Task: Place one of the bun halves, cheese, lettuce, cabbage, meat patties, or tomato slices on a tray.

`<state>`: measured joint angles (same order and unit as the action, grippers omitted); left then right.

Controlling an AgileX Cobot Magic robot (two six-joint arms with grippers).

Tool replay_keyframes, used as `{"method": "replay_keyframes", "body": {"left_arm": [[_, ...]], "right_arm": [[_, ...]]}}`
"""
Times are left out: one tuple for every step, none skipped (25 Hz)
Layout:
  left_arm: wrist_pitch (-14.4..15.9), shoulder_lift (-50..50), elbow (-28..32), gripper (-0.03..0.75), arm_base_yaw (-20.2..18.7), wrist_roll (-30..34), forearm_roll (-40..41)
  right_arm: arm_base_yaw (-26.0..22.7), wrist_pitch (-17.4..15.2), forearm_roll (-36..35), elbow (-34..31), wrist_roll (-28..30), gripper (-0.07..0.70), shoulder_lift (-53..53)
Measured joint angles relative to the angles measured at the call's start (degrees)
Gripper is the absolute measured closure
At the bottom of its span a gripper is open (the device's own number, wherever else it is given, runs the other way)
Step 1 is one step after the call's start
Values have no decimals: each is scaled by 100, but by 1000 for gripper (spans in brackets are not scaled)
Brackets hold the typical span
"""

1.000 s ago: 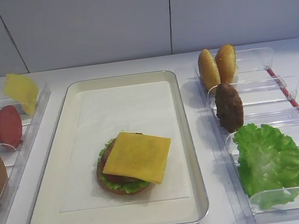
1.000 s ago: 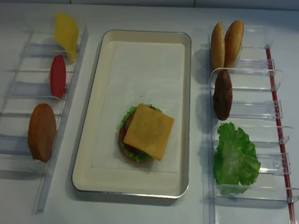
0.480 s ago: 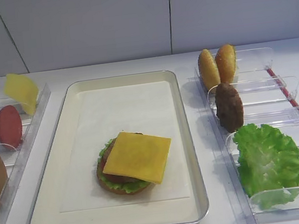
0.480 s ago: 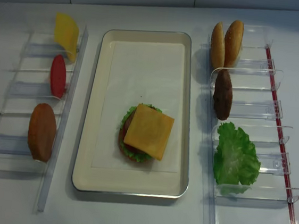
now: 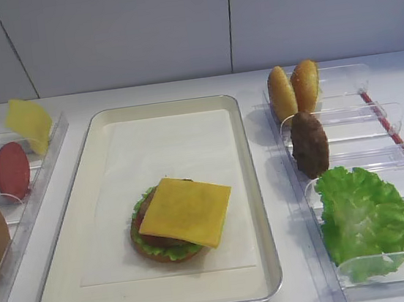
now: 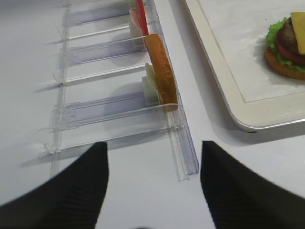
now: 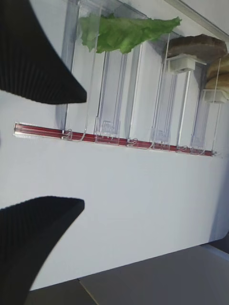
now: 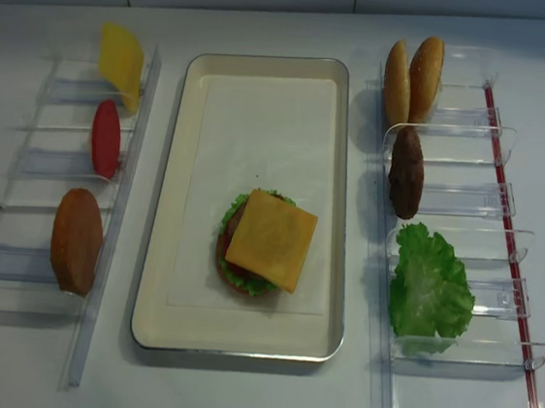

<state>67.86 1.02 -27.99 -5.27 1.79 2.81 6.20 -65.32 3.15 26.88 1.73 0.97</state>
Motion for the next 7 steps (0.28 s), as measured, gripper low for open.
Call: {"method": "replay_keyframes", "body": {"left_arm": [[0,0,0,301,0,0,0],[0,0,0,301,0,0,0],[0,0,0,301,0,0,0],[0,0,0,301,0,0,0],[0,0,0,301,0,0,0],[0,0,0,301,0,0,0],[0,0,0,301,0,0,0]], "right_arm": [[0,0,0,0,0,184,0],[0,0,0,0,0,184,0],[0,0,0,0,0,184,0],[0,0,0,0,0,184,0],[0,0,0,0,0,184,0],[0,0,0,0,0,184,0],[0,0,0,0,0,184,0]]}}
